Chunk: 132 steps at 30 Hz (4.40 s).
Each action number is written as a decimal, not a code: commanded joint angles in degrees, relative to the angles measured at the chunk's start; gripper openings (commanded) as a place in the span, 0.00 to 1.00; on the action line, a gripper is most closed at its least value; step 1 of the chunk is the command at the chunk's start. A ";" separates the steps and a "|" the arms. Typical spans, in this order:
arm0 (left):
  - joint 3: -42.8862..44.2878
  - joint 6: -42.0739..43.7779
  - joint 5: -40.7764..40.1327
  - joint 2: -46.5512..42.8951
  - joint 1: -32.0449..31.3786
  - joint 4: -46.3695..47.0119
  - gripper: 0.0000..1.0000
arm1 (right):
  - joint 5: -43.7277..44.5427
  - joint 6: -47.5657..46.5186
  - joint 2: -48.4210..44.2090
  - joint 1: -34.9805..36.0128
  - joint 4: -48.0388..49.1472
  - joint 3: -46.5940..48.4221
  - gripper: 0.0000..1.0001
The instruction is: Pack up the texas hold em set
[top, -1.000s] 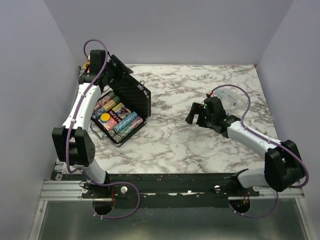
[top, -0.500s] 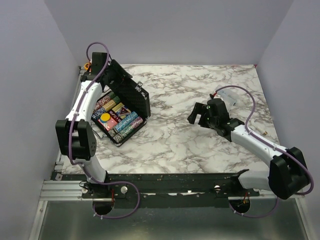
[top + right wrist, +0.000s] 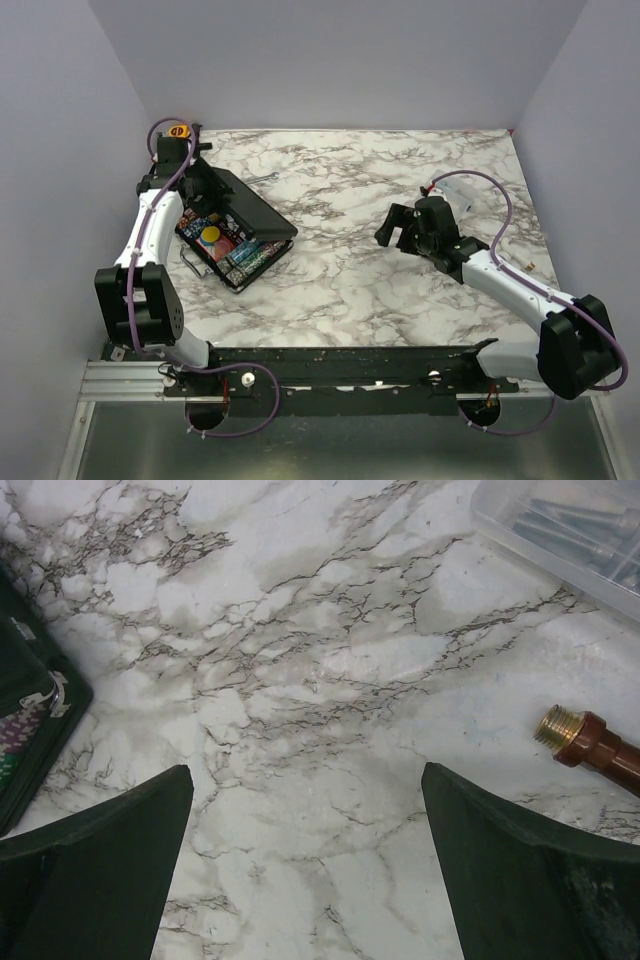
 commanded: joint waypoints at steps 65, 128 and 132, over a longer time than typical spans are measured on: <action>-39.63 -12.60 13.51 -4.32 11.91 27.79 0.38 | -15.60 3.16 14.13 11.92 10.74 4.63 0.98; -34.06 -11.17 6.69 0.77 -15.83 21.18 0.42 | 18.56 21.17 35.38 29.13 7.71 19.26 0.61; -35.10 -9.33 7.89 -2.42 -15.82 21.89 0.44 | 21.83 21.59 37.03 29.69 4.55 19.68 0.61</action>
